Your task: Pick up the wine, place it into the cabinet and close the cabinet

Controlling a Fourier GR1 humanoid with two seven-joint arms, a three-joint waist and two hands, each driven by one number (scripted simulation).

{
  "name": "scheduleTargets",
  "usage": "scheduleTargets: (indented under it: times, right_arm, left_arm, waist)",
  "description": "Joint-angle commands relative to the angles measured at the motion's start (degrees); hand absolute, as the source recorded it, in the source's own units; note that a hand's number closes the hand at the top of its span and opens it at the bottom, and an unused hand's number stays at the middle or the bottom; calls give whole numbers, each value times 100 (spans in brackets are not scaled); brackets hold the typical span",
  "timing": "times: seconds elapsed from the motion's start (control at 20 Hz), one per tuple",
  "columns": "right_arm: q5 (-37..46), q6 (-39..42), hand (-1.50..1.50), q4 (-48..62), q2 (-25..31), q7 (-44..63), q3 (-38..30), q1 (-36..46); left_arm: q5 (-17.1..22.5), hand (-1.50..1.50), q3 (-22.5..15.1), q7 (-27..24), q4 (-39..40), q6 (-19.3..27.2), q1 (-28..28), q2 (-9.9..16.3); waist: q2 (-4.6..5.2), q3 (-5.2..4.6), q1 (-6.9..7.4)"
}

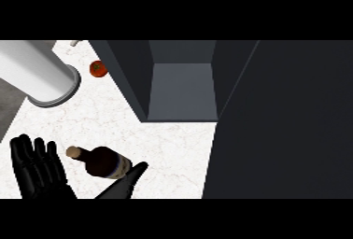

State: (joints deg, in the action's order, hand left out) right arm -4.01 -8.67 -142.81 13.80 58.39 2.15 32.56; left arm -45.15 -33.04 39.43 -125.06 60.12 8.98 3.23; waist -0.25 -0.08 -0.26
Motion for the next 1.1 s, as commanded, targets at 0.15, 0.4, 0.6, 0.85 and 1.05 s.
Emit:
scheduleTargets:
  times: [0.15,0.4,0.6,0.85,1.05]
  right_arm:
    - [-363,-66,-150,-716,16,409,-112,-46]
    - [-456,-66,-150,-595,71,452,-284,61]
    - [-187,-139,-150,-718,-68,398,27,-21]
    - [199,-363,-150,-683,-101,706,394,267]
    - [-304,-115,-150,-354,53,285,-177,239]
  left_arm:
    - [1255,-150,175,-889,535,955,165,530]
    - [2283,-150,-89,-1793,771,1328,329,783]
    - [2953,-150,-405,-2570,955,1529,596,836]
    - [4005,-150,22,-3273,1258,1202,427,717]
    - [4724,-150,300,-4293,1851,783,522,261]
  waist:
    - [2,-4,-8]
    - [-4,-7,1]
    - [-18,-15,12]
    - [-28,-24,8]
    - [-16,-26,37]
